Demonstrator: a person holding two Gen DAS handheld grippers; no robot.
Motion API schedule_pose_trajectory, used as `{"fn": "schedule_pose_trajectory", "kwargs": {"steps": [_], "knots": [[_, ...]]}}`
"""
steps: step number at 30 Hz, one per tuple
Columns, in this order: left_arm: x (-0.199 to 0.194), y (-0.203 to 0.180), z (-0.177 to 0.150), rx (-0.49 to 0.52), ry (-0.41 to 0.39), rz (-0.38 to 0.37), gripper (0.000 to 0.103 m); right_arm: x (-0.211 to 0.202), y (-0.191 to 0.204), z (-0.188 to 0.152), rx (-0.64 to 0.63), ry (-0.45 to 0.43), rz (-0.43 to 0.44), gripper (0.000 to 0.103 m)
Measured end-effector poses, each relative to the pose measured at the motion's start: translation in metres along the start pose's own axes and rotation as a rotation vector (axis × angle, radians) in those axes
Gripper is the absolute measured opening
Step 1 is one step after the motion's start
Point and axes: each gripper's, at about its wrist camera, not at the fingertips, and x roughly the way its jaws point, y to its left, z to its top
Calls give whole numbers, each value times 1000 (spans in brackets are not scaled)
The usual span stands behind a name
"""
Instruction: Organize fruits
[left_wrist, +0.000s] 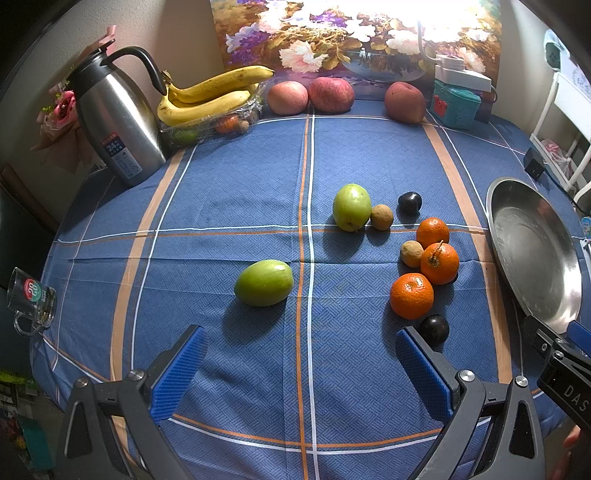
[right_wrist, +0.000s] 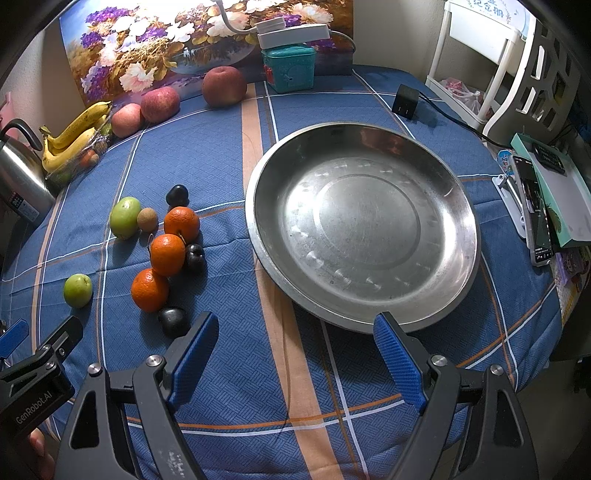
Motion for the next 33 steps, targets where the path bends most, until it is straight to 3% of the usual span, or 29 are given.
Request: {"fn": "schedule_pose_trajectory", "kwargs": {"steps": [19, 27, 33], "knots": [[3, -1, -1, -3, 11, -7, 103, 1, 0, -2, 2, 0, 0, 86], [6, 19, 17, -77, 37, -47, 103, -5, 13, 2, -53, -18, -9, 86], [8, 32, 37, -122, 38, -86, 103, -9, 29, 13, -66, -17, 51, 86]]}}
